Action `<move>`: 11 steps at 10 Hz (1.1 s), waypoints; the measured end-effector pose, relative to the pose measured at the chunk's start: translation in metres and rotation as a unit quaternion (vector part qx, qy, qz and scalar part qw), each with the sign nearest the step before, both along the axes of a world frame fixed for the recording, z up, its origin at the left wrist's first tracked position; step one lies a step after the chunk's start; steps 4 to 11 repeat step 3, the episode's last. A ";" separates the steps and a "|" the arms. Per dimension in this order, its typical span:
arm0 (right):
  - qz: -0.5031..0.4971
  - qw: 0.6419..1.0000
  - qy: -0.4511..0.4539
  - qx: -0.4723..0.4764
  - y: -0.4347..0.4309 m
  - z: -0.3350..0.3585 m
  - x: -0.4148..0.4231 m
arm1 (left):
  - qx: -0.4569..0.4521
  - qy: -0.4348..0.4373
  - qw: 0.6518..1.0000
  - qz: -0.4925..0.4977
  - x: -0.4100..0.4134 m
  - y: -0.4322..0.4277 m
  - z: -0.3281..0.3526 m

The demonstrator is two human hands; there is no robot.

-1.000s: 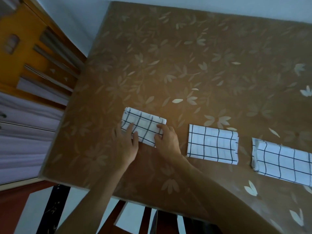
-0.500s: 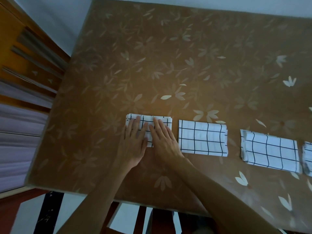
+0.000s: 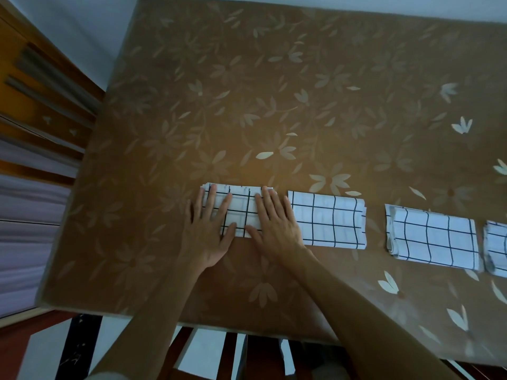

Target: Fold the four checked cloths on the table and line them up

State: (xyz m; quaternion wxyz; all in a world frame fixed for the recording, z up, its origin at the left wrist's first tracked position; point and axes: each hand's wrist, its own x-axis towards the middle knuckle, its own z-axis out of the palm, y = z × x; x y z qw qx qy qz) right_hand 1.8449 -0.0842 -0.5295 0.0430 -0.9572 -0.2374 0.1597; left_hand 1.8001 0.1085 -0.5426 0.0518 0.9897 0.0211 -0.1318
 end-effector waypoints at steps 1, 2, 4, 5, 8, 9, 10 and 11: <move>-0.008 0.998 0.004 0.059 -0.004 0.015 0.002 | -0.015 0.000 0.999 0.040 0.004 -0.011 0.020; -0.030 0.991 -0.034 0.126 -0.020 0.028 0.000 | -0.070 -0.054 0.994 0.059 0.006 -0.026 0.042; -0.069 0.987 -0.019 0.142 -0.038 0.050 -0.009 | -0.084 -0.064 0.994 0.021 0.005 -0.040 0.061; -0.069 0.987 -0.019 0.142 -0.038 0.050 -0.009 | -0.084 -0.064 0.994 0.021 0.005 -0.040 0.061; -0.069 0.987 -0.019 0.142 -0.038 0.050 -0.009 | -0.084 -0.064 0.994 0.021 0.005 -0.040 0.061; -0.069 0.987 -0.019 0.142 -0.038 0.050 -0.009 | -0.084 -0.064 0.994 0.021 0.005 -0.040 0.061; -0.069 0.987 -0.019 0.142 -0.038 0.050 -0.009 | -0.084 -0.064 0.994 0.021 0.005 -0.040 0.061; -0.069 0.987 -0.019 0.142 -0.038 0.050 -0.009 | -0.084 -0.064 0.994 0.021 0.005 -0.040 0.061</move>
